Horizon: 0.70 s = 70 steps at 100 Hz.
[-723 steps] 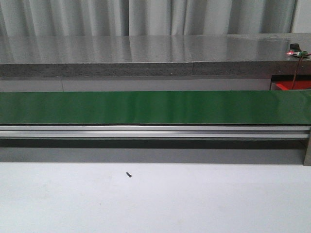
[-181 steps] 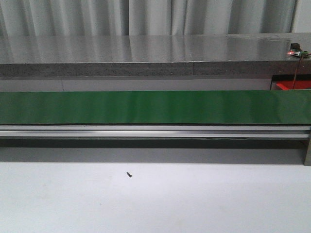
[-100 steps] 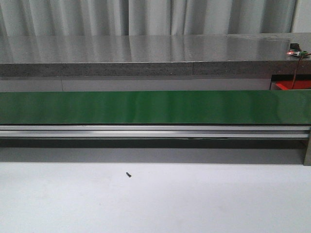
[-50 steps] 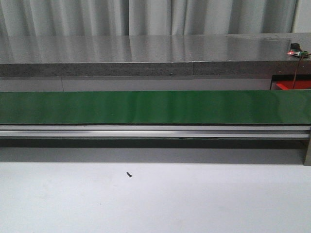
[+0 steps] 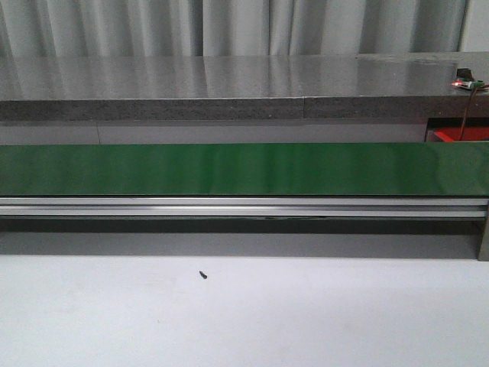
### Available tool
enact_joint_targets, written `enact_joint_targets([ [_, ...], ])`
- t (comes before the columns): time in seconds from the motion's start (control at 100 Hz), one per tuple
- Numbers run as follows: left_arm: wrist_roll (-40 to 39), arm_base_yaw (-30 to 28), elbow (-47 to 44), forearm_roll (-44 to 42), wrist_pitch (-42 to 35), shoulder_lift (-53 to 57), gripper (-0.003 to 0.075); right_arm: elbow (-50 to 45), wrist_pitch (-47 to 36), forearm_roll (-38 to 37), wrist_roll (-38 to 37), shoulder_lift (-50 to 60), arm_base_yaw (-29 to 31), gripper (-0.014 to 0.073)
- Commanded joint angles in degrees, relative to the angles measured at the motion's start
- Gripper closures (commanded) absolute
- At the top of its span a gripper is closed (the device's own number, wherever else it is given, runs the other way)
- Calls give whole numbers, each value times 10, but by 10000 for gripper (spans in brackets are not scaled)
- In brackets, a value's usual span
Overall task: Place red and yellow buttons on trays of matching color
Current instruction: 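Place the yellow button on the conveyor belt and release, then grasp a red button with the left gripper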
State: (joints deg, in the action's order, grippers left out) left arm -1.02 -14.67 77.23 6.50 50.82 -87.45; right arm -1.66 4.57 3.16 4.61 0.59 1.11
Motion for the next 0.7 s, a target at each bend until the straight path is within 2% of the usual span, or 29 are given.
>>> enact_joint_targets([
  [0.0, 1, -31, 20, 4, -16, 26, 101, 10, -46, 0, 2, 11, 2, 642],
  [0.42, 2, -162, 20, 4, -35, 13, 101, 10, -46, 0, 2, 11, 2, 642],
  [0.69, 10, -191, 20, 4, -31, -42, 101, 10, -46, 0, 2, 11, 2, 642],
])
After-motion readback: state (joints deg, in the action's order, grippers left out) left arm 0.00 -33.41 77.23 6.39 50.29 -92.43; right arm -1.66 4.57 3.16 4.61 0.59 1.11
